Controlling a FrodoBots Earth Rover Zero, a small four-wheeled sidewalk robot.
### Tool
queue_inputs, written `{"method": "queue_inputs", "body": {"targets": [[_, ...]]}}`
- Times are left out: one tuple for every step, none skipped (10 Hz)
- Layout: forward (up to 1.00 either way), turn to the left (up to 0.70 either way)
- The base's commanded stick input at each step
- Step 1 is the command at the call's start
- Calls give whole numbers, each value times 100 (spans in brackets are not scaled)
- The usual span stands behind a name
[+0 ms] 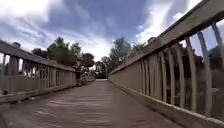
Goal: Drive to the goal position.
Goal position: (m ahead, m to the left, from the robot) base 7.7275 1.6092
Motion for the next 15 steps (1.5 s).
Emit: {"method": "queue_inputs", "body": {"targets": [[45,0],[45,0],[45,0],[45,0],[45,0],[45,0],[45,0],[45,0],[45,0],[45,0],[45,0],[45,0],[45,0],[45,0],[45,0]]}}
